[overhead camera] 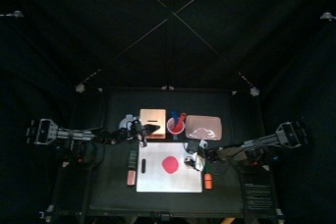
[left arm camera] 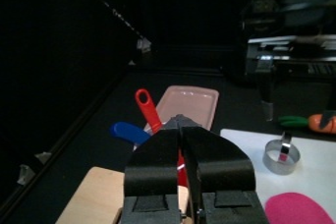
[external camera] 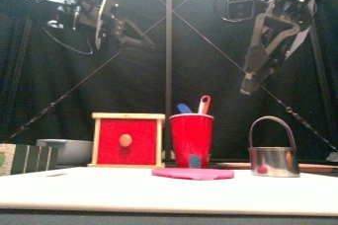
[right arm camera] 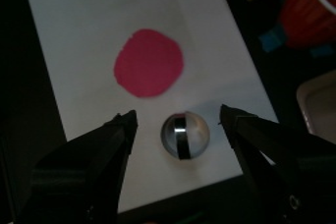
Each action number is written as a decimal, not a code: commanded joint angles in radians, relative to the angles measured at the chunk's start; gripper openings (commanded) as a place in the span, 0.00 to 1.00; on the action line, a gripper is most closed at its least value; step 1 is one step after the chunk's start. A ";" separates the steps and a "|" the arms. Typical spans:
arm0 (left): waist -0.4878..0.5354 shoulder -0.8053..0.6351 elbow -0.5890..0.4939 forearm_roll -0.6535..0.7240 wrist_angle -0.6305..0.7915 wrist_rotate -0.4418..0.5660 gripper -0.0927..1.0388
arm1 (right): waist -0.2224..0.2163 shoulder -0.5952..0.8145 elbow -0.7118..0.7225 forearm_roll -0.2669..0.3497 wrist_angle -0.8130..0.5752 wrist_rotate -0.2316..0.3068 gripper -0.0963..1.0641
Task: Get the cutter from the drawer then cut the dough then place the extra dough in the bowl
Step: Cut the dough
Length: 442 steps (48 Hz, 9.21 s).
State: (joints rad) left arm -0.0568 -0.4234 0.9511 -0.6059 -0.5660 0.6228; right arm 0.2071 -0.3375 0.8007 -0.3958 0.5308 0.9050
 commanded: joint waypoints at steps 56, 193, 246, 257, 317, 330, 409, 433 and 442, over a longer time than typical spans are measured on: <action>-0.176 0.169 0.117 0.046 -0.178 -0.184 0.37 | -0.003 0.224 -0.129 0.071 0.055 -0.178 0.58; -0.167 0.210 0.167 -0.071 -0.163 -0.183 0.37 | -0.057 0.494 -0.454 0.218 0.044 -0.614 0.56; -0.172 0.210 0.092 -0.005 -0.160 -0.181 0.44 | -0.044 0.222 -0.241 0.164 -0.210 -0.591 0.83; -0.179 0.241 0.067 0.009 -0.160 -0.181 0.52 | -0.071 0.172 0.006 0.184 -0.733 -0.565 0.78; -0.327 0.634 -0.123 -0.018 -0.342 -0.261 0.86 | -0.060 0.394 0.196 0.445 -1.247 -0.716 0.68; -0.327 0.660 -0.127 -0.023 -0.333 -0.256 0.86 | -0.038 0.411 0.173 0.468 -1.267 -0.718 0.68; -0.273 0.715 -0.161 0.061 -0.192 -0.249 0.59 | -0.040 0.433 0.103 0.462 -1.060 -0.713 0.65; -0.265 0.724 -0.158 0.114 -0.048 -0.250 0.58 | -0.041 0.466 0.087 0.459 -1.000 -0.712 0.53; -0.253 0.727 -0.158 0.110 -0.034 -0.250 0.58 | -0.043 0.466 0.092 0.463 -0.948 -0.712 0.52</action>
State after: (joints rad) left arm -0.3114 0.3007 0.7885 -0.4985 -0.6228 0.3728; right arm 0.1641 0.1227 0.8974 0.0614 -0.4433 0.1871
